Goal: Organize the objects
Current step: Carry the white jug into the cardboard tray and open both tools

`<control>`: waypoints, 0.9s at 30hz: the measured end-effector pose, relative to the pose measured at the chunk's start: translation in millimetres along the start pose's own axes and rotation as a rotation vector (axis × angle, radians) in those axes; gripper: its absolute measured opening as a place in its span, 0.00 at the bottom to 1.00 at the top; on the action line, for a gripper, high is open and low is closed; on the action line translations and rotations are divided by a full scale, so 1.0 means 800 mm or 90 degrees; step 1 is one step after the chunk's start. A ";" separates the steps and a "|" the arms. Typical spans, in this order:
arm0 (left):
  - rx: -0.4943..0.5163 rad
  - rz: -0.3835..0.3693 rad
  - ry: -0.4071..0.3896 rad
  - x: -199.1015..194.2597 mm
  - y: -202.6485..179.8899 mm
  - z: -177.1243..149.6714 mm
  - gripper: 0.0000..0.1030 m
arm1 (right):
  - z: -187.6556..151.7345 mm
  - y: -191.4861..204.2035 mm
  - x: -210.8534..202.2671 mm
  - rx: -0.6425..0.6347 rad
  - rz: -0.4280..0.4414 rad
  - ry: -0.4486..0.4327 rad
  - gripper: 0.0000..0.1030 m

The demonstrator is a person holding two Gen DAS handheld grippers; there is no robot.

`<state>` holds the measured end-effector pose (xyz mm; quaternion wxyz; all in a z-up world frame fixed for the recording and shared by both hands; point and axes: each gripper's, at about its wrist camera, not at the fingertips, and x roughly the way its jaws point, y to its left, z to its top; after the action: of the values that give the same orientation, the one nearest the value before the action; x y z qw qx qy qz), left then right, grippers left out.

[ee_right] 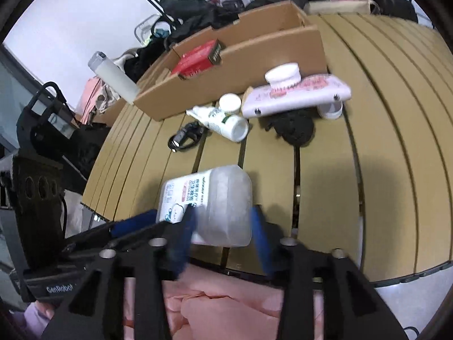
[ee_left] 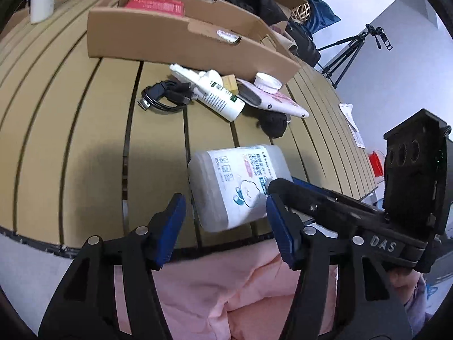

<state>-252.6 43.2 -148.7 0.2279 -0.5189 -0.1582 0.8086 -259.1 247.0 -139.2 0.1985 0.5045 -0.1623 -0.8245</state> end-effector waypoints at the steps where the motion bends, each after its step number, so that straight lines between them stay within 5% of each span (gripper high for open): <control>1: -0.009 -0.008 0.011 0.005 0.003 0.002 0.53 | 0.000 -0.002 0.001 0.004 0.008 -0.001 0.50; 4: -0.025 -0.052 0.010 0.001 0.004 0.004 0.29 | 0.003 -0.008 0.007 0.018 0.030 0.004 0.50; 10: -0.007 -0.055 -0.072 -0.050 -0.021 0.040 0.27 | 0.031 0.025 -0.030 -0.029 0.024 -0.049 0.39; 14: 0.029 -0.060 -0.127 -0.094 -0.028 0.116 0.27 | 0.097 0.056 -0.063 -0.059 0.049 -0.108 0.39; 19: 0.048 -0.007 -0.152 -0.094 -0.005 0.217 0.27 | 0.192 0.091 -0.038 -0.084 0.053 -0.126 0.39; 23: 0.010 0.045 -0.102 -0.050 0.059 0.256 0.27 | 0.242 0.094 0.044 -0.059 0.061 -0.068 0.39; 25: 0.000 0.092 -0.076 -0.029 0.083 0.261 0.26 | 0.249 0.093 0.090 -0.051 0.052 -0.032 0.39; 27: 0.010 0.195 -0.065 -0.015 0.103 0.254 0.29 | 0.245 0.096 0.138 -0.062 0.039 0.006 0.39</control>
<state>-450.5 -37.0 -96.2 0.0973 -0.4934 -0.0824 0.8604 -467.7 139.4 -102.0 0.2485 0.4933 -0.1364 -0.8224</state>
